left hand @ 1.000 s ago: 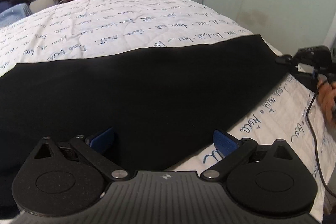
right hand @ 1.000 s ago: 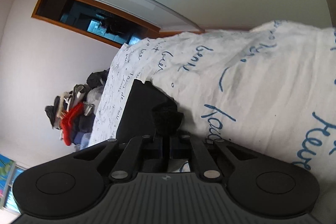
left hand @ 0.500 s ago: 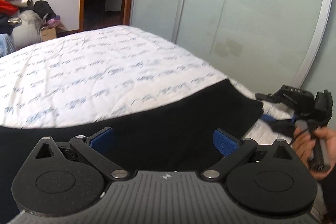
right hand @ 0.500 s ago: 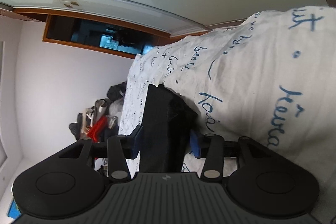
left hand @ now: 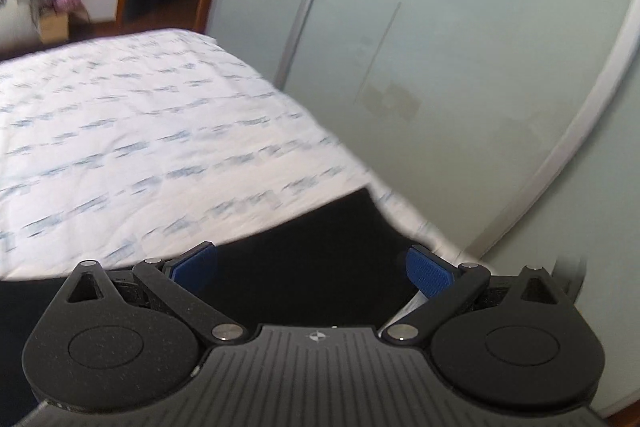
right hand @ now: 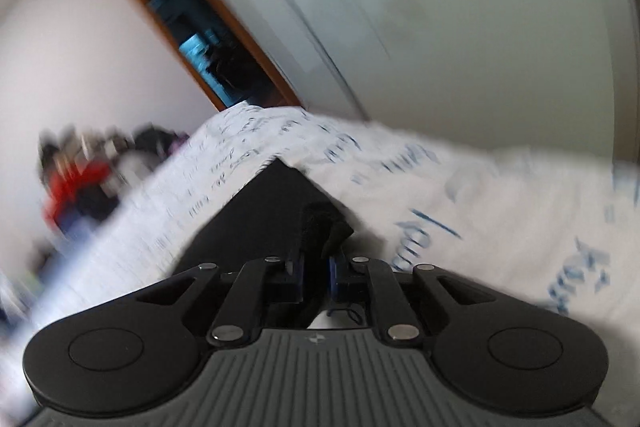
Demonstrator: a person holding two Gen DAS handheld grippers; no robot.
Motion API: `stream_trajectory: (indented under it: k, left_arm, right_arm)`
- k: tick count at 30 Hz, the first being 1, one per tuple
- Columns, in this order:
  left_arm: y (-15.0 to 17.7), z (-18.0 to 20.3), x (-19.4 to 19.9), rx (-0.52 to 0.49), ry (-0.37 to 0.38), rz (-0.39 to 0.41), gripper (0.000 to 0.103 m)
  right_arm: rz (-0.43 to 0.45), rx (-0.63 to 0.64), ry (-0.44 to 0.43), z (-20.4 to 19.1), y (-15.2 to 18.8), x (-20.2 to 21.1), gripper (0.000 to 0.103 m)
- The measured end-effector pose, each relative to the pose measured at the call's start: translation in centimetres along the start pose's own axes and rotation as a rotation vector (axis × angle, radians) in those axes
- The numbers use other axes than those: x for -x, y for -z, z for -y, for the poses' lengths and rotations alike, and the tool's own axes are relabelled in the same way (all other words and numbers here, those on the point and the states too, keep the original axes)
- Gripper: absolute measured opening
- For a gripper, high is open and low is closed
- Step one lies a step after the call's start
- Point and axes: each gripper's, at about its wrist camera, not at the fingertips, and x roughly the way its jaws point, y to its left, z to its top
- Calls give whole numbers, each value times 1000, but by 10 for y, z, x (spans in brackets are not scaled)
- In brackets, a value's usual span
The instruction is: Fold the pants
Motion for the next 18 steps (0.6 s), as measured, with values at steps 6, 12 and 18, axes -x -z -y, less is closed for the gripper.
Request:
stream_trajectory:
  k: [6,12,18]
  left_arm:
    - [-45,49,-87,41,5,-176,101]
    - [-35,123,-165,-226,-67,-385,95]
    - [-26,136,-205,-355,-206,-461,88]
  right_arm:
    - [87,221,41,-34,16,10,10]
    - [113,250,24,-36,16,14,10]
    - [117,267,5,-38,16,16,10]
